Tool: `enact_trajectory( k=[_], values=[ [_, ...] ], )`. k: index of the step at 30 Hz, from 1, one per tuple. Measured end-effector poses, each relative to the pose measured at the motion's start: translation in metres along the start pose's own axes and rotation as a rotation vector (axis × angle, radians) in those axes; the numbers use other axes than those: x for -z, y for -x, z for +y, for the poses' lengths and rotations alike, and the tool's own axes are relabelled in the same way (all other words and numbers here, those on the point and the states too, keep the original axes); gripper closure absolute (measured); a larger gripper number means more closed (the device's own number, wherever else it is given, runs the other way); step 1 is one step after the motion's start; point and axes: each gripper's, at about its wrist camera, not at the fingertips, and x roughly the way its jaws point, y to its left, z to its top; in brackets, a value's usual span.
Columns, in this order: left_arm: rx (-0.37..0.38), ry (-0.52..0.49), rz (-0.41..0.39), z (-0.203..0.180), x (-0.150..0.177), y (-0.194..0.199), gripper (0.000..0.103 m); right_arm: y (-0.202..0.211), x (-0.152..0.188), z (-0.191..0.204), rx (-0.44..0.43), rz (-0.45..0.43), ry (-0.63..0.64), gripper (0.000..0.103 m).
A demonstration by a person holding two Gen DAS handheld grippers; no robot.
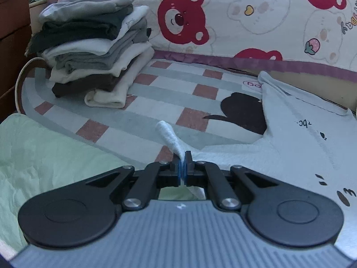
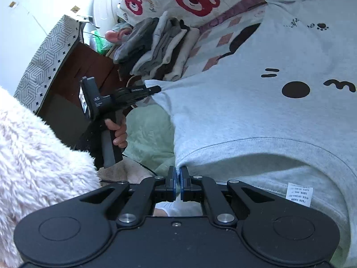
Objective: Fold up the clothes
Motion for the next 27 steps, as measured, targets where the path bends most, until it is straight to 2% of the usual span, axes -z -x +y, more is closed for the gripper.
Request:
enact_trajectory(
  k=[6, 11, 16, 18, 21, 22, 23, 24, 26, 27],
  values=[
    [0.010, 0.007, 0.002, 0.004, 0.002, 0.018, 0.101, 0.008, 0.002, 0.002, -0.042, -0.002, -0.032, 0.097],
    [-0.037, 0.020, 0.039, 0.012, 0.011, 0.020, 0.101, 0.014, 0.011, -0.007, -0.107, 0.010, -0.062, 0.097],
    [-0.101, -0.015, 0.163, 0.007, 0.031, -0.017, 0.101, 0.002, 0.022, -0.025, -0.085, 0.032, -0.114, 0.097],
    [-0.091, 0.030, 0.221, 0.011, 0.039, -0.026, 0.101, -0.001, 0.027, -0.029, -0.081, 0.047, -0.128, 0.094],
    [-0.109, 0.028, 0.242, 0.014, 0.042, -0.026, 0.099, 0.007, 0.032, -0.034, -0.069, 0.033, -0.159, 0.093],
    [-0.135, 0.023, 0.244, 0.015, 0.040, -0.024, 0.095, 0.012, 0.034, -0.036, -0.063, 0.022, -0.170, 0.092],
    [-0.161, 0.019, 0.246, 0.015, 0.039, -0.021, 0.093, 0.020, 0.035, -0.039, -0.060, 0.005, -0.186, 0.087],
    [-0.187, 0.021, 0.240, 0.017, 0.036, -0.016, 0.090, 0.033, 0.036, -0.042, -0.047, -0.023, -0.203, 0.077],
    [-0.186, 0.025, 0.204, 0.019, 0.026, -0.005, 0.083, 0.063, 0.037, -0.048, 0.009, -0.116, -0.216, 0.066],
    [-0.158, 0.025, 0.178, 0.018, 0.020, 0.002, 0.081, 0.082, 0.038, -0.051, 0.056, -0.176, -0.221, 0.066]
  ],
)
